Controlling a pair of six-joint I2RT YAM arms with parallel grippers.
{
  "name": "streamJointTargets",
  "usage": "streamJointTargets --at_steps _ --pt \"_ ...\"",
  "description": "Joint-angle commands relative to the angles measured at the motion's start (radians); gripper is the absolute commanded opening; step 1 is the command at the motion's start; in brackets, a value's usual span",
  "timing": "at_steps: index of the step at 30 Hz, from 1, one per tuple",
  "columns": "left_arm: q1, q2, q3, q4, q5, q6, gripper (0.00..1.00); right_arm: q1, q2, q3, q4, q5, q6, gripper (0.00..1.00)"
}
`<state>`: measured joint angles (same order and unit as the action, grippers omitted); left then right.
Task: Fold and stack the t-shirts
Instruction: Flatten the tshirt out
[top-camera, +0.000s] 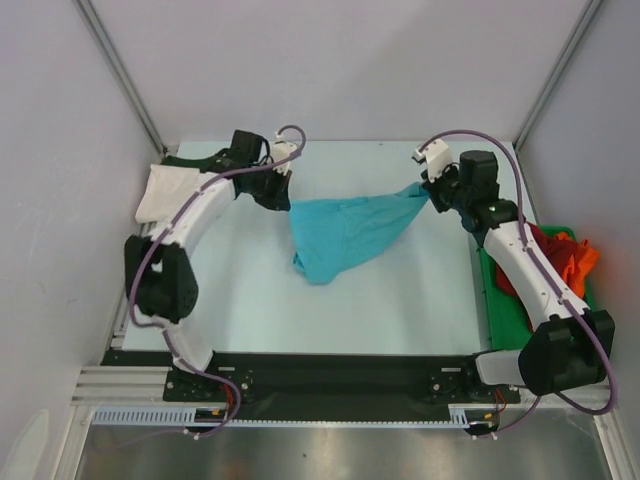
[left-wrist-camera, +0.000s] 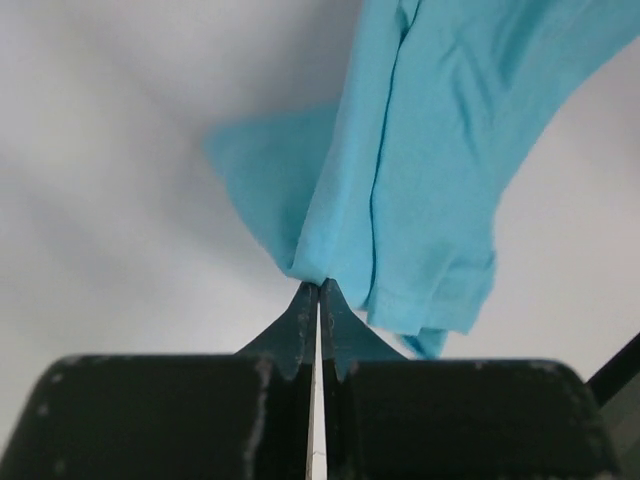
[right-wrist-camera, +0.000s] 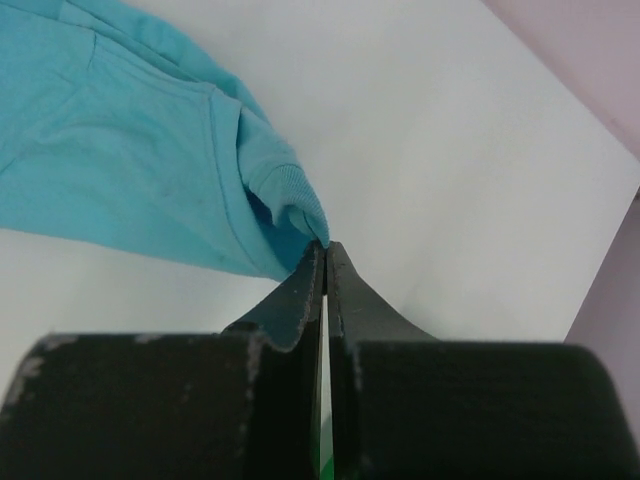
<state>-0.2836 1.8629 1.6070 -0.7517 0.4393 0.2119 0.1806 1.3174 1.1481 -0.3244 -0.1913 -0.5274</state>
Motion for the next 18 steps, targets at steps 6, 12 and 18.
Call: streamJointTargets --at_steps 6,12,18 --pt "-0.009 -0.364 -0.009 -0.018 -0.180 0.112 0.00 0.077 0.013 0.258 0.073 0.010 0.039 0.00" --pt "-0.014 -0.517 0.010 -0.070 -0.208 0.164 0.00 0.072 -0.087 0.319 -0.028 -0.019 0.052 0.00" --pt "-0.015 -0.562 -0.154 -0.078 -0.183 0.170 0.00 0.068 -0.248 0.035 -0.097 -0.059 0.061 0.00"
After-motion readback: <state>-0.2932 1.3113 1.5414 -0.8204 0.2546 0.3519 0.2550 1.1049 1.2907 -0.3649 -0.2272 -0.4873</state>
